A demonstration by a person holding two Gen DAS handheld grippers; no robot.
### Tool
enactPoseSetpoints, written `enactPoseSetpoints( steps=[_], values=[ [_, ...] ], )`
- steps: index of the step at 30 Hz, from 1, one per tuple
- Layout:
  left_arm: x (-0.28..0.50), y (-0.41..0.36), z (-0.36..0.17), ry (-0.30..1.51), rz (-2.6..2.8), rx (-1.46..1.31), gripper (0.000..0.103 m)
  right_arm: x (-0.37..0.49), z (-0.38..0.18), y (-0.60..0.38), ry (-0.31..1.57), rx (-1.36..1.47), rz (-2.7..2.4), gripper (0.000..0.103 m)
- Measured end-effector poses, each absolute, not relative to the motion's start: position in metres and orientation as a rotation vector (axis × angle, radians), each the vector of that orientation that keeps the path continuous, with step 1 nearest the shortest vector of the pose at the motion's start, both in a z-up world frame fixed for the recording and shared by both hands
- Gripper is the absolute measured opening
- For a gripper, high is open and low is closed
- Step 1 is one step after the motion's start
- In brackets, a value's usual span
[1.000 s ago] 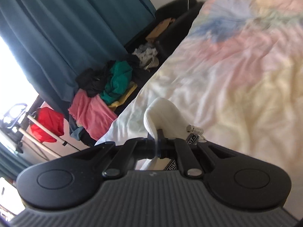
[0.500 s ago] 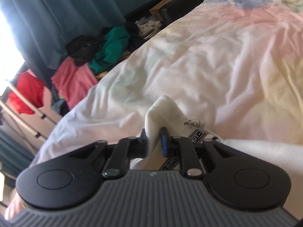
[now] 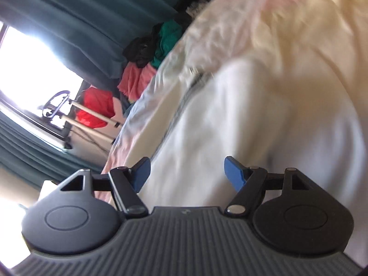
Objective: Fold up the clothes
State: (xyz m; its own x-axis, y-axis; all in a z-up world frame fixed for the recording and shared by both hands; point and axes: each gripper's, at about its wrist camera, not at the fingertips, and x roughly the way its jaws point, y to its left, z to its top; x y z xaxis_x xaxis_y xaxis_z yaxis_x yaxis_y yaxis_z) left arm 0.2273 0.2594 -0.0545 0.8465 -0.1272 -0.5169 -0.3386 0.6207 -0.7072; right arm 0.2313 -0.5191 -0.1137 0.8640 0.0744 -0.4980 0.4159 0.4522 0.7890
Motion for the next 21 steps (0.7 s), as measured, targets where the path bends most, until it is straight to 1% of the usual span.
enactPoseSetpoints(
  steps=[3, 7, 10, 11, 12, 13, 14, 15, 16, 17, 18, 19, 20, 21],
  values=[
    [0.207, 0.268, -0.071, 0.600, 0.166, -1.023, 0.092, 0.217, -0.124, -0.509, 0.585, 1.215, -0.181, 0.074],
    [0.227, 0.268, -0.084, 0.626, 0.181, -1.001, 0.091, 0.223, -0.140, -0.490, 0.644, 1.291, -0.068, 0.074],
    [0.245, 0.272, -0.100, 0.588, 0.213, -1.054, 0.086, 0.241, -0.152, -0.485, 0.584, 1.309, -0.106, 0.074],
    [0.252, 0.274, -0.103, 0.570, 0.237, -1.056, 0.083, 0.248, -0.156, -0.485, 0.557, 1.308, -0.127, 0.074],
    [0.258, 0.276, -0.105, 0.553, 0.259, -1.047, 0.074, 0.255, -0.158, -0.487, 0.520, 1.301, -0.152, 0.073],
    [0.268, 0.278, -0.105, 0.546, 0.285, -1.036, 0.069, 0.260, -0.159, -0.490, 0.474, 1.285, -0.172, 0.072],
    [0.277, 0.281, -0.105, 0.540, 0.312, -1.025, 0.061, 0.265, -0.159, -0.493, 0.433, 1.260, -0.195, 0.071],
    [0.285, 0.285, -0.106, 0.540, 0.328, -1.031, 0.052, 0.270, -0.160, -0.497, 0.404, 1.236, -0.229, 0.063],
    [0.293, 0.288, -0.106, 0.541, 0.343, -1.037, 0.048, 0.273, -0.162, -0.503, 0.380, 1.225, -0.274, 0.049],
    [0.295, 0.292, -0.104, 0.543, 0.347, -1.053, 0.041, 0.274, -0.166, -0.509, 0.353, 1.234, -0.319, 0.040],
    [0.298, 0.296, -0.103, 0.546, 0.352, -1.069, 0.032, 0.275, -0.171, -0.515, 0.333, 1.254, -0.339, 0.027],
    [0.301, 0.301, -0.101, 0.549, 0.356, -1.085, 0.027, 0.276, -0.176, -0.520, 0.316, 1.275, -0.349, 0.020],
    [0.303, 0.304, -0.099, 0.551, 0.360, -1.099, 0.021, 0.277, -0.179, -0.524, 0.308, 1.289, -0.348, 0.019],
    [0.303, 0.305, -0.092, 0.551, 0.354, -1.080, 0.018, 0.278, -0.178, -0.526, 0.307, 1.290, -0.345, 0.016]
  ],
)
